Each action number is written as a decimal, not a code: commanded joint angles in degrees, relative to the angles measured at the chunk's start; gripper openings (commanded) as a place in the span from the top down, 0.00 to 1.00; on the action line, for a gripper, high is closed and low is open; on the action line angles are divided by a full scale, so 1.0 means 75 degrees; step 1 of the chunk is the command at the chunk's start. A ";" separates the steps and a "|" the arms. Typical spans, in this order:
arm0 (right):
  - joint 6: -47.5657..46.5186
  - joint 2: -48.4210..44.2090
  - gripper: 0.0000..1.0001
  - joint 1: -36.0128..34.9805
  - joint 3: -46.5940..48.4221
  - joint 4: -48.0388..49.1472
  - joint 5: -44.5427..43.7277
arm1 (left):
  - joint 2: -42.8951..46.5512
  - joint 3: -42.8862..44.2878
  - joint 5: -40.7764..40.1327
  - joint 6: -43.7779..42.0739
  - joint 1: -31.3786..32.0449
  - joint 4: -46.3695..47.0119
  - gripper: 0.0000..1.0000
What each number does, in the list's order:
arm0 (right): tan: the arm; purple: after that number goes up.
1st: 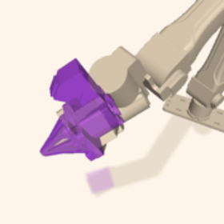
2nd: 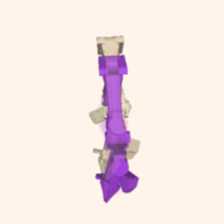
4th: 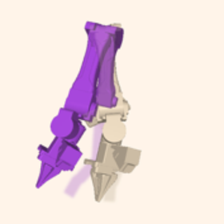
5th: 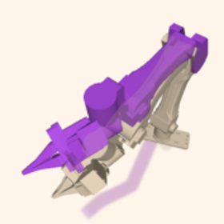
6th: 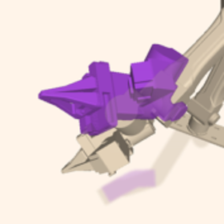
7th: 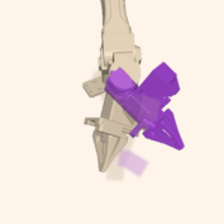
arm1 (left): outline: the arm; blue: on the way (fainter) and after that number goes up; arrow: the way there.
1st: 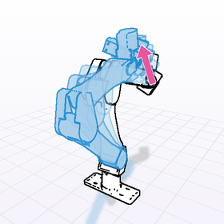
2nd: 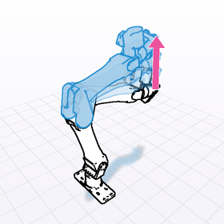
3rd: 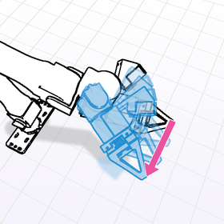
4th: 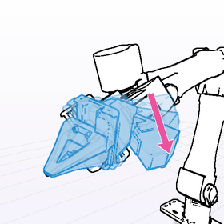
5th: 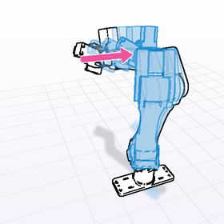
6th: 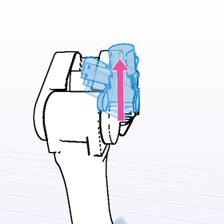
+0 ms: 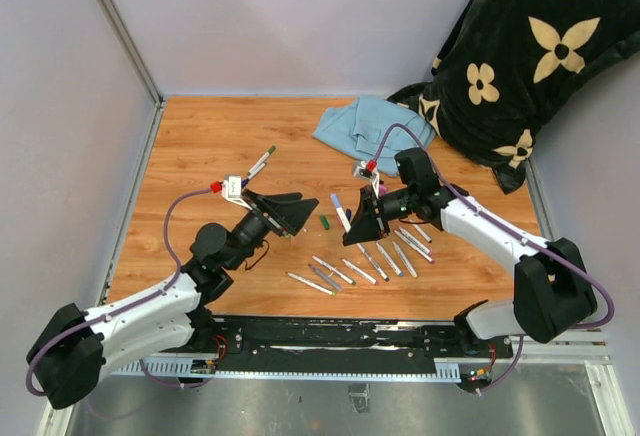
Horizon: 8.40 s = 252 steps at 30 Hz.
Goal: Open the pen caps
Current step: Pick up the pen from the center of the board, then open the pen cap from the pen, then place the pen cap at the center of the board, then place the pen at the center of the board, then pick up the pen from the center of the board.
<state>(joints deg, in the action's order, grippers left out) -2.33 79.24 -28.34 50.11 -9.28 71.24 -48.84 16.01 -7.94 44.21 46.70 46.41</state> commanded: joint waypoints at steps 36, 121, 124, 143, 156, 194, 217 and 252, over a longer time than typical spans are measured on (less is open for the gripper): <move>-0.0629 0.0344 0.95 0.0169 0.0431 -0.0572 0.0503 | -0.3328 0.1689 0.4317 0.0985 -0.1199 0.1327 0.96; -0.1988 0.4835 0.95 0.0124 0.5711 -0.3884 -0.5142 | -0.8136 0.6378 0.0136 0.1943 -0.2660 -0.4842 1.00; -0.1993 0.5626 0.94 0.0083 0.6576 -0.4198 -0.5496 | -0.8605 0.7039 0.0037 0.1958 -0.2703 -0.5302 1.00; -0.1724 0.7557 0.82 0.0064 0.8466 -0.4542 -0.6404 | -0.9494 0.7901 0.0183 0.2192 -0.2910 -0.6045 0.70; -0.1739 0.6739 0.67 0.0187 0.7922 -0.4533 -0.5933 | -0.8395 0.7620 -0.0024 0.1620 -0.2916 -0.6182 0.63; -0.2833 -0.1744 0.27 0.1194 0.0640 -0.0935 -0.1217 | -0.4785 0.4496 -0.0868 -0.4784 -0.4181 -0.6177 0.01; -0.3024 -0.1543 0.27 0.1197 0.0863 -0.1400 -0.1154 | -0.7837 0.7964 0.0788 -0.5328 -0.5218 -0.8079 0.55; -0.3053 -0.1390 0.27 0.1244 0.0924 -0.1510 -0.1087 | -1.0325 1.0737 0.1390 -0.6013 -0.5211 -0.9841 0.78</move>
<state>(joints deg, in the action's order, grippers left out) -24.34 68.86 -19.92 55.24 -19.90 61.54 -125.45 95.39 5.80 -0.27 7.90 -26.63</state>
